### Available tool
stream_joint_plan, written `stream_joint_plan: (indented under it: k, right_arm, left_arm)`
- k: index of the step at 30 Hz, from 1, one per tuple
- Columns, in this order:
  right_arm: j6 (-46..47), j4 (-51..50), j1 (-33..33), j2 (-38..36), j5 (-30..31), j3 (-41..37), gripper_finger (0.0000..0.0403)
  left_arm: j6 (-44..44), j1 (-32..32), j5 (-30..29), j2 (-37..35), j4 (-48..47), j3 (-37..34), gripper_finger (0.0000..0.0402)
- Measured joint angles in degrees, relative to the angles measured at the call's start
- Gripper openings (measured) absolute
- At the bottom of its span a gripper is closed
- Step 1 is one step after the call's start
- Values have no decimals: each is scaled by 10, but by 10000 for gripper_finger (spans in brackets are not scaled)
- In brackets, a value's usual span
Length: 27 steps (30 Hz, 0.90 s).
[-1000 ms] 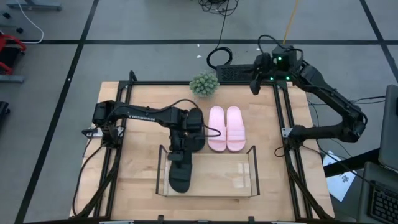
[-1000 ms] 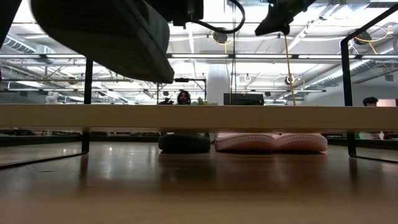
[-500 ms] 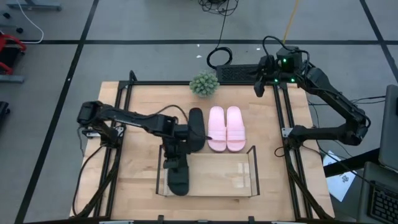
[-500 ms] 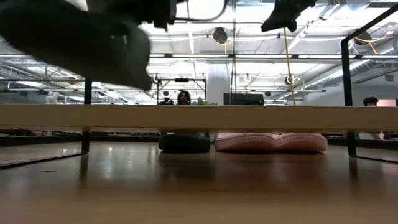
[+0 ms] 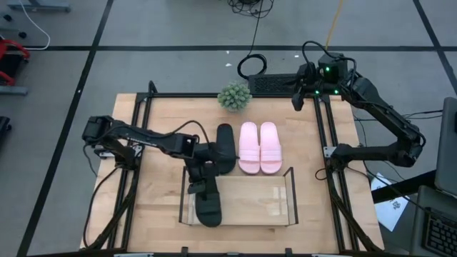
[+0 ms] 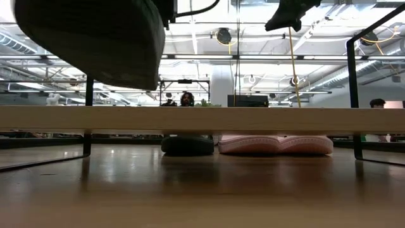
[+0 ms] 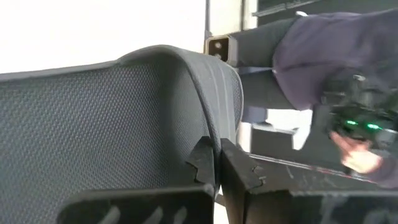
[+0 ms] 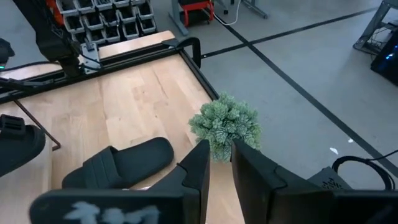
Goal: Pick and place slides into the shelf
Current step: Put the left black slipper on the shelf
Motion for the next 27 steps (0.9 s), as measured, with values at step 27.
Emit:
stream_joint_plan:
  k: [27]
  right_arm:
    - [62, 53, 21, 0, 0, 0, 57]
  left_arm:
    - [174, -9, -11, 3, -116, 1, 0]
